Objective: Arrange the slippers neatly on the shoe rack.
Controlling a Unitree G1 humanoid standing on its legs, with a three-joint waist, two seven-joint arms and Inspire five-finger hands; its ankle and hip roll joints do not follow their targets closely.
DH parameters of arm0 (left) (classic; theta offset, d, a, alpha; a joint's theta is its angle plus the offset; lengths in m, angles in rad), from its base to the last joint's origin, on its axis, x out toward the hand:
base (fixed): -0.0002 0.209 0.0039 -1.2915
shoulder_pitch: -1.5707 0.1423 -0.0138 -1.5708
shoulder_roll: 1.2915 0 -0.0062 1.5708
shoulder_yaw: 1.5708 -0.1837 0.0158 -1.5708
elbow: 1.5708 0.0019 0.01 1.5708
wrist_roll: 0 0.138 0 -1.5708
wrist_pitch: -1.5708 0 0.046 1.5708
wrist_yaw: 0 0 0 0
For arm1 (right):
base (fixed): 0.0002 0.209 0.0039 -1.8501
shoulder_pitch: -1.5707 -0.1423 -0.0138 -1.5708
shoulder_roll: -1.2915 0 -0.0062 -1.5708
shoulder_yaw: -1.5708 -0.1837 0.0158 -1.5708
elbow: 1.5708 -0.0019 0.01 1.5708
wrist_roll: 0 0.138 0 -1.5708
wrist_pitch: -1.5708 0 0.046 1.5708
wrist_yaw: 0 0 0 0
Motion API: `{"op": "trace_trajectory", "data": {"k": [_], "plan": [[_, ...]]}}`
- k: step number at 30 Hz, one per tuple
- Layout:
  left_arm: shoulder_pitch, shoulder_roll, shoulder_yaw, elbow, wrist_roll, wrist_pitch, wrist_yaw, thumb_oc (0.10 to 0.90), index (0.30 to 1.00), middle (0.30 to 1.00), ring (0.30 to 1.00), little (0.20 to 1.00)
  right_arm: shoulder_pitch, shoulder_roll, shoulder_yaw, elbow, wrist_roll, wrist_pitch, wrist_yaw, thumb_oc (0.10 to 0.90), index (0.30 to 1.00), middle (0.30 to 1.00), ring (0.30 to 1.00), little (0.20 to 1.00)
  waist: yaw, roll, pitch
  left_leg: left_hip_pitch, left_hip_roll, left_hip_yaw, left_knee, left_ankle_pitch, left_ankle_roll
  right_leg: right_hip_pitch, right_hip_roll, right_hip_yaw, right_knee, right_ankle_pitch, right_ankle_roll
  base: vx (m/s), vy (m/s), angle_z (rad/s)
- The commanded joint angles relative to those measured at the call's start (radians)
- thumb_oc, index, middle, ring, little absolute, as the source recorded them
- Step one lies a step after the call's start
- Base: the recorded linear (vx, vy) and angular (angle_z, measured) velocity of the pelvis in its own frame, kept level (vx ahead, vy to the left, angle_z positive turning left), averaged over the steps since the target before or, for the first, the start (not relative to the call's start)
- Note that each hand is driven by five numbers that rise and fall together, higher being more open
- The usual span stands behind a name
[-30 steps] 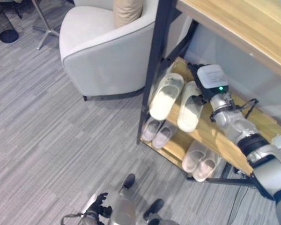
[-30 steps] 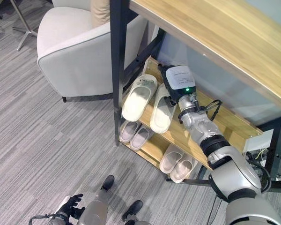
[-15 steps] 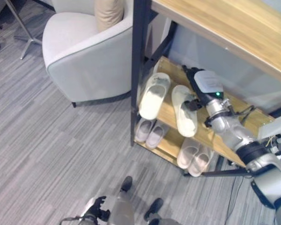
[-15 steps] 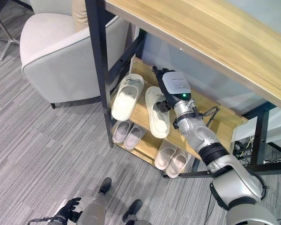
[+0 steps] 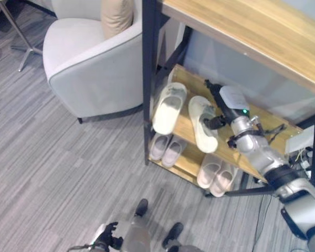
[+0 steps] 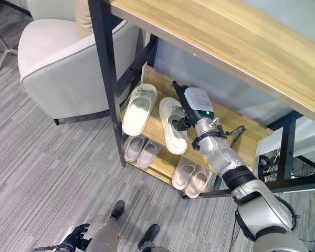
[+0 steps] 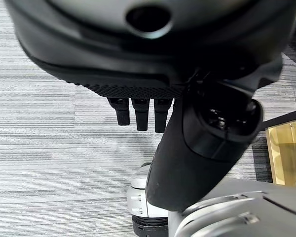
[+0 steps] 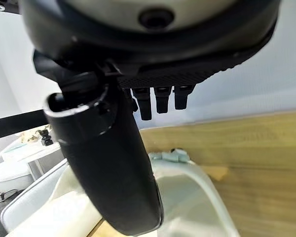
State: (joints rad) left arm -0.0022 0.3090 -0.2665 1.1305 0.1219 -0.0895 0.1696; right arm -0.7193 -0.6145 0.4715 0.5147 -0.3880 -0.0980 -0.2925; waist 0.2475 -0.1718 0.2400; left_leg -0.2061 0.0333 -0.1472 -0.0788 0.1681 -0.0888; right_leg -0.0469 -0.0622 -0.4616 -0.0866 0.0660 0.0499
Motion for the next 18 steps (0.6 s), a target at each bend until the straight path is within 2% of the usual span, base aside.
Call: {"op": "trace_trajectory", "data": {"k": [1,10,18], "plan": [[-0.003,-0.054,-0.011,0.036,-0.024,-0.027,-0.007,0.8,0.9,0.9,0.9,0.9,0.0,-0.031,-0.099,-0.092,0.086,-0.043,-0.046,0.8,0.9,0.9,0.9,0.9,-0.024,-0.021,-0.073,0.081,0.015,0.079,-0.008,-0.14,-0.009,0.0,-0.037,0.034,0.003,-0.051,0.081,0.0,0.0,0.0],[-0.007,-0.067,0.001,0.046,-0.014,-0.016,-0.018,0.8,0.9,0.9,0.9,0.9,0.197,0.063,-0.283,-0.192,0.361,-0.108,-0.042,0.8,0.9,0.9,0.9,0.9,-0.052,-0.014,-0.077,0.088,0.011,0.091,-0.008,-0.146,-0.001,-0.005,-0.042,0.045,0.006,-0.044,0.082,0.0,0.005,-0.01],[-0.01,-0.068,-0.002,0.045,-0.013,-0.007,-0.025,0.8,0.9,0.9,0.9,0.9,0.26,0.171,-0.314,-0.158,0.597,-0.134,0.002,0.8,0.9,0.9,0.9,0.9,-0.059,-0.006,-0.072,0.091,0.01,0.103,-0.008,-0.148,0.003,-0.012,-0.045,0.054,0.006,-0.039,0.083,0.0,0.016,-0.08]]}}
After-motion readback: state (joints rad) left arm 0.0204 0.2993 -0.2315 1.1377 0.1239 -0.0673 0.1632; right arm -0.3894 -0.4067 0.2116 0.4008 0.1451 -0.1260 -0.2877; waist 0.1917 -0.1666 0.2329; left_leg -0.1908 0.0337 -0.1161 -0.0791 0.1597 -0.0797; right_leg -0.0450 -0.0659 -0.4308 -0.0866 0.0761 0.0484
